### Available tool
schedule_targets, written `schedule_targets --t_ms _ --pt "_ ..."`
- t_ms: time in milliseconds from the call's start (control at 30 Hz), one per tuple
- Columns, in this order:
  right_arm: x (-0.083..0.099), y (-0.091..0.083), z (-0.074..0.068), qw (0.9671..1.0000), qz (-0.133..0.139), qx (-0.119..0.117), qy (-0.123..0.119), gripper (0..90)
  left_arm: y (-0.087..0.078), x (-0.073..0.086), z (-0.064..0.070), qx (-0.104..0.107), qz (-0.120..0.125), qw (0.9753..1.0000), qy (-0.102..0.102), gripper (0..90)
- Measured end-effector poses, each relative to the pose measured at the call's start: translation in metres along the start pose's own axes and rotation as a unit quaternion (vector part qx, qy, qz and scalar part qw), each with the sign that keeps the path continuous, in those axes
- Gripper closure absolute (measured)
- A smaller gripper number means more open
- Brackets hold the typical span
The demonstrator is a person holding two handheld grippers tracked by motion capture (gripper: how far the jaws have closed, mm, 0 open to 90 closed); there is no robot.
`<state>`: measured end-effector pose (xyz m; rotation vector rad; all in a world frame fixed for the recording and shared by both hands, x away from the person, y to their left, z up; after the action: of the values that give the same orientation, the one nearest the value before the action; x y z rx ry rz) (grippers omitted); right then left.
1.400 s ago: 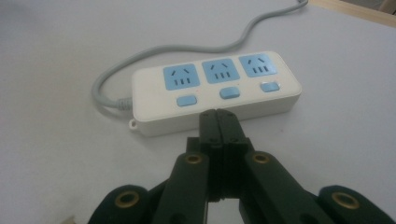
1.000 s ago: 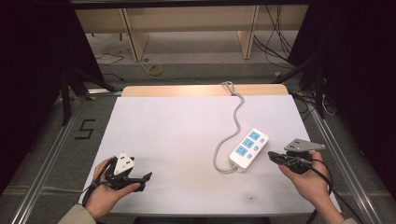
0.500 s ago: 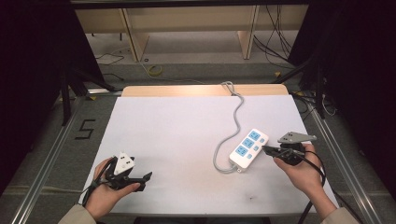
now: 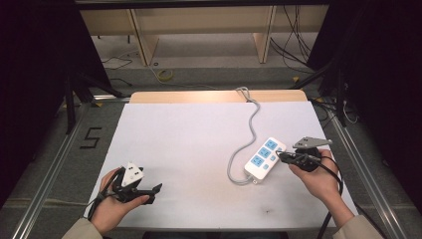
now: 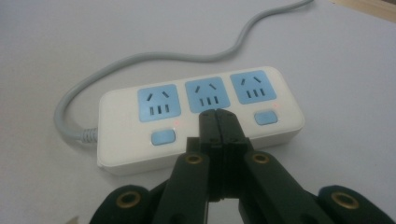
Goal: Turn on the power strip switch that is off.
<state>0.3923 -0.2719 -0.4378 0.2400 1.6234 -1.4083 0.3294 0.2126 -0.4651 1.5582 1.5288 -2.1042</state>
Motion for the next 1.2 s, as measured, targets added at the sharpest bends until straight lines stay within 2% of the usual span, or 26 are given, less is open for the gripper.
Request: schedule_targets --t_ms 633,1200 --pt "-0.009 0.009 0.0 0.9999 -0.013 -0.001 -0.005 90.0 0.0 -0.001 0.0 0.001 0.0 1.0 0.003 16.9" --pt "-0.015 0.014 0.002 0.9997 -0.024 -0.006 -0.001 90.0 0.001 -0.001 0.0 0.001 -0.001 1.0 0.004 16.9"
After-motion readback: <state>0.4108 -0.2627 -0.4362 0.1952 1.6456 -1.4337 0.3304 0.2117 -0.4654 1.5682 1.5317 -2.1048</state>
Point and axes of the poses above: each handheld gripper's, and its own axes: y roughly forward along the jaws, x roughly out of its underside, z roughly to its right, the point moved 2 cm from there along y, roughly forward along the jaws, and after that the axes turned 7 degrees about x, right-handed, at the moved point
